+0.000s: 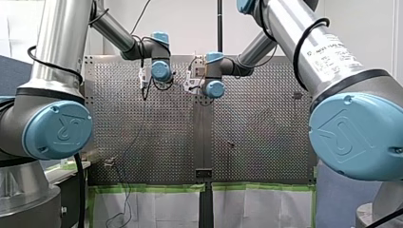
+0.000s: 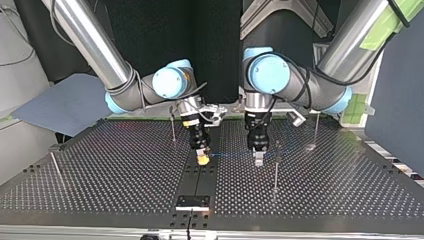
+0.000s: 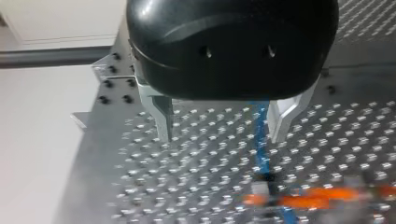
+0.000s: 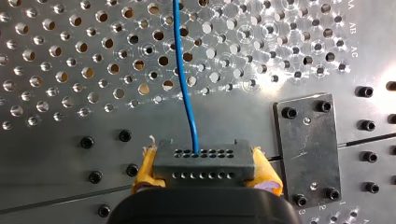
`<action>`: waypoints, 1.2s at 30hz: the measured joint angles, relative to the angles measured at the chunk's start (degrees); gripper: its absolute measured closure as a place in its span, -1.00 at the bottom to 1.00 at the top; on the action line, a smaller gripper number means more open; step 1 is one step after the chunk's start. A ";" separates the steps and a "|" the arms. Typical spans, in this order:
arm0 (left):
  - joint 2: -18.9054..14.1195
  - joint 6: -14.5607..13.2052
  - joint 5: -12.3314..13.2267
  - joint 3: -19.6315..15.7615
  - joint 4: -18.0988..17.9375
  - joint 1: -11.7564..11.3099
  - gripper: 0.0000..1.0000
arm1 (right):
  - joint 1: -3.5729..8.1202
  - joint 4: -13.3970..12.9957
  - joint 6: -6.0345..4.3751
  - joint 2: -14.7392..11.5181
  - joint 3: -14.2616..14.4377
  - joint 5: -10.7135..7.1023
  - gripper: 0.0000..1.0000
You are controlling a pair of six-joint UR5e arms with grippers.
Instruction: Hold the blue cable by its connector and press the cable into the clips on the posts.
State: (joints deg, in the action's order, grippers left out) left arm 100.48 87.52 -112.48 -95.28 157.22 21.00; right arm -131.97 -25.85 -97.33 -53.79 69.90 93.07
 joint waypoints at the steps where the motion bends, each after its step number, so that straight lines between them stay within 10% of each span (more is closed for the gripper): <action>1: 0.07 -0.03 -0.23 0.32 -0.01 0.03 -1.00 | 0.00 0.00 0.01 0.01 0.00 0.01 1.00; 25: 5.81 -0.90 -1.14 4.51 0.87 -0.22 -1.00 | 0.00 0.23 0.13 0.14 0.00 -0.05 1.00; 31: 5.81 -0.91 -2.99 4.51 0.46 -0.07 -0.02 | 0.00 0.26 0.22 0.20 0.00 -0.01 1.00; 36: 5.81 -0.81 -3.66 4.51 -0.06 -0.12 -0.02 | 0.18 0.27 0.27 0.27 0.01 0.01 1.00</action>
State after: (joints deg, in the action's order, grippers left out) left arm 106.29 86.71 -116.14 -90.77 157.17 20.88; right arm -131.79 -25.59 -97.07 -53.52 69.91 93.08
